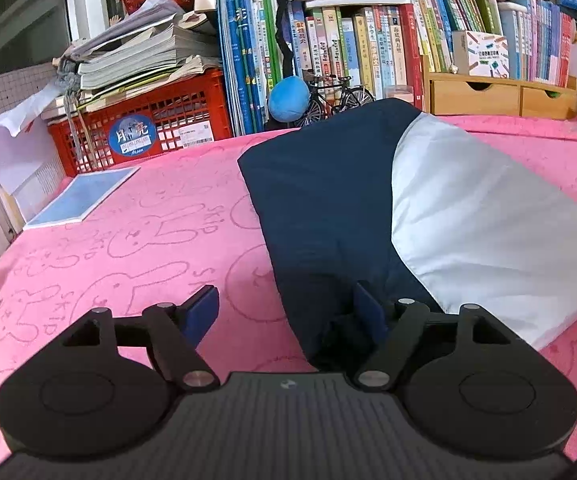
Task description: Fold clothes
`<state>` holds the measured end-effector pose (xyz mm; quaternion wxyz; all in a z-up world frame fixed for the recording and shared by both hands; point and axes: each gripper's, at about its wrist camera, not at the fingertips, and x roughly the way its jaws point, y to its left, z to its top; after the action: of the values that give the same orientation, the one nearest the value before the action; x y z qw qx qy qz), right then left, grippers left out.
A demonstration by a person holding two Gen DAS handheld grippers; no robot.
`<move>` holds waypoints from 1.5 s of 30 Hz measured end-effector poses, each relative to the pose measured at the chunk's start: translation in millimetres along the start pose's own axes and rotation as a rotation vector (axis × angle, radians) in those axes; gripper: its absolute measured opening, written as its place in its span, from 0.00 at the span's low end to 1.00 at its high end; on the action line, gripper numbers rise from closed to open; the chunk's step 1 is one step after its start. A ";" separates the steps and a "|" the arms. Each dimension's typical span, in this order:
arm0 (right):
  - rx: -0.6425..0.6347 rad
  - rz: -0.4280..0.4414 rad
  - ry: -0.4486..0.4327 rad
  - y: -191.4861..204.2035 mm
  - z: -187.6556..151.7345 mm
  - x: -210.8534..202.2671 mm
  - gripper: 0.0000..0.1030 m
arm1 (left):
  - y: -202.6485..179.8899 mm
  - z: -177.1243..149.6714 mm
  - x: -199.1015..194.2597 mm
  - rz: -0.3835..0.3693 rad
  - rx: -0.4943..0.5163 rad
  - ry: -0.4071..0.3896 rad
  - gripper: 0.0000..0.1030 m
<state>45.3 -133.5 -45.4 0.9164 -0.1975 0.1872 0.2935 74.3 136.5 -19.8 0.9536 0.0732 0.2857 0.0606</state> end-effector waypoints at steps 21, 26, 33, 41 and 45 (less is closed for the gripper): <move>0.207 -0.048 0.052 -53.5 -23.3 -55.9 0.82 | -11.9 1.3 -47.6 -0.058 -0.097 0.041 0.83; 0.129 0.020 0.018 -18.6 -6.0 -55.8 0.92 | -40.1 -4.3 -67.4 -0.094 -0.040 0.042 0.96; 0.088 0.065 0.018 2.5 11.4 -51.1 0.99 | -51.9 -15.4 -66.2 -0.113 -0.075 0.103 0.97; 0.060 0.077 0.010 14.7 16.4 -57.2 1.00 | -51.5 -25.0 -57.3 -0.107 -0.097 0.176 1.00; 0.062 0.081 0.014 15.9 17.1 -56.7 1.00 | -49.7 -28.0 -56.2 -0.115 -0.104 0.172 1.00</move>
<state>-3.5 -139.9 -8.8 0.9082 -0.1632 0.2104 0.3230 15.8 81.8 -21.4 0.9300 0.0019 0.3666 0.0267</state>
